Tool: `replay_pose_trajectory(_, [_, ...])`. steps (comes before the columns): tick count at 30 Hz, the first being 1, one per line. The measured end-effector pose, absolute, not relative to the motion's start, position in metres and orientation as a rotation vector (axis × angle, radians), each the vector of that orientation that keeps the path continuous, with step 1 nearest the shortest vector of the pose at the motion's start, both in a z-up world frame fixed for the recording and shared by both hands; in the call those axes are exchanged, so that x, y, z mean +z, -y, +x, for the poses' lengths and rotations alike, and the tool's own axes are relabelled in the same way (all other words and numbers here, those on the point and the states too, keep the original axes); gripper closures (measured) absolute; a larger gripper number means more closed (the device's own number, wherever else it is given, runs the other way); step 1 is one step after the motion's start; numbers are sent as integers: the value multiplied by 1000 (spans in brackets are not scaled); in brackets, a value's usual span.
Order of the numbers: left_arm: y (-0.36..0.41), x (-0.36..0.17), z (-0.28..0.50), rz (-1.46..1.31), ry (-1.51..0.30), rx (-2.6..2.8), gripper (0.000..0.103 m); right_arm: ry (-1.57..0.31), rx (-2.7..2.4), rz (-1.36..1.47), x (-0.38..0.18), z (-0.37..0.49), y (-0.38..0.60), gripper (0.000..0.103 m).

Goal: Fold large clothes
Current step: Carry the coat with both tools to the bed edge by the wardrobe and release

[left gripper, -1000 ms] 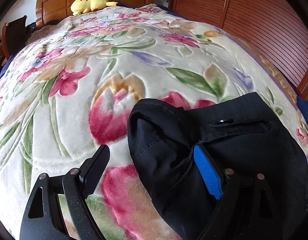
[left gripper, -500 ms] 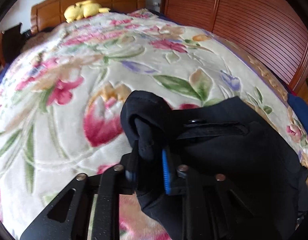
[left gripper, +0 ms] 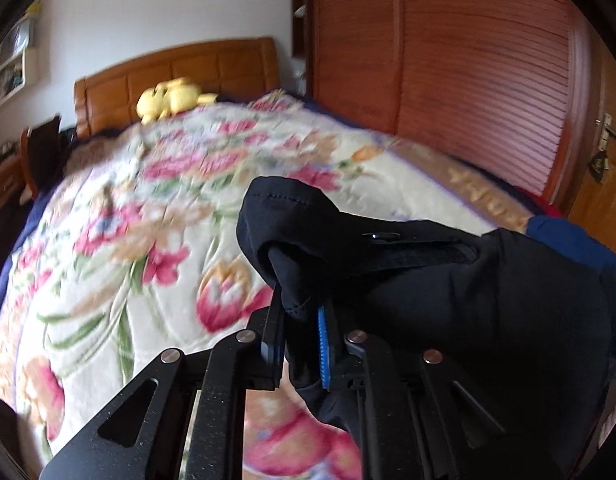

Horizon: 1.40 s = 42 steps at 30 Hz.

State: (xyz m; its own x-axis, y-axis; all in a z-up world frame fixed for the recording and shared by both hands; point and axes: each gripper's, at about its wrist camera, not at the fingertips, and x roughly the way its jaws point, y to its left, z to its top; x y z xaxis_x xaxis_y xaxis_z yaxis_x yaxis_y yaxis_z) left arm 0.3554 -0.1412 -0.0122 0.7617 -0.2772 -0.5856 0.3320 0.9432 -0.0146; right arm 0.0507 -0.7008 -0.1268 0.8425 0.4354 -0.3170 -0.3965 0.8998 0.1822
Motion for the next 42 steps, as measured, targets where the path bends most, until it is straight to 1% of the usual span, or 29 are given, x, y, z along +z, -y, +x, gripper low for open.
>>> replay_pose_trajectory(6, [219,29,343,119,-545,-428,89,-250,309,-7,-74,26,772,86])
replay_pose_trajectory(12, [341,66,334,170,-474,-580,89,-182,115,-38,-32,-8,883,86])
replay_pose_trajectory(15, [410,76,331,205,-459,-656,89,-171,21,-57,-26,-28,926,86])
replay_pose_trajectory(20, [515,61,326,273,-489,-768,89,-227,-137,0,-47,-48,997,86])
replay_pose_trajectory(23, [559,26,323,350,-554,-783,89,-308,-211,38,-80,-40,1024,86])
replay_pose_trajectory(25, [570,3,318,398,-580,-793,89,-379,-245,73,-107,-32,1037,86])
replay_pose_trajectory(27, [563,-9,316,377,-598,-812,78,-421,-258,104,-120,-23,1043,86])
replay_pose_trajectory(28, [557,-11,316,356,-616,-839,76,-425,-262,127,-124,-23,1049,85])
replay_pose_trajectory(30, [541,-15,315,338,-647,-856,68,-414,-263,166,-120,-21,1058,81])
replay_pose_trajectory(31, [536,-16,312,341,-653,-859,68,-405,-258,186,-117,-21,1061,77])
replay_pose_trajectory(32, [528,-18,308,339,-659,-865,68,-405,-273,194,-114,-15,1063,69])
replay_pose_trajectory(34, [513,-21,298,335,-669,-874,67,-398,-334,156,-110,-15,1047,58])
replay_pose_trajectory(39, [484,-26,279,310,-669,-867,66,-357,-397,92,-88,-31,1019,41])
replay_pose_trajectory(42, [467,-23,269,293,-658,-874,66,-309,-449,27,-73,-49,992,35])
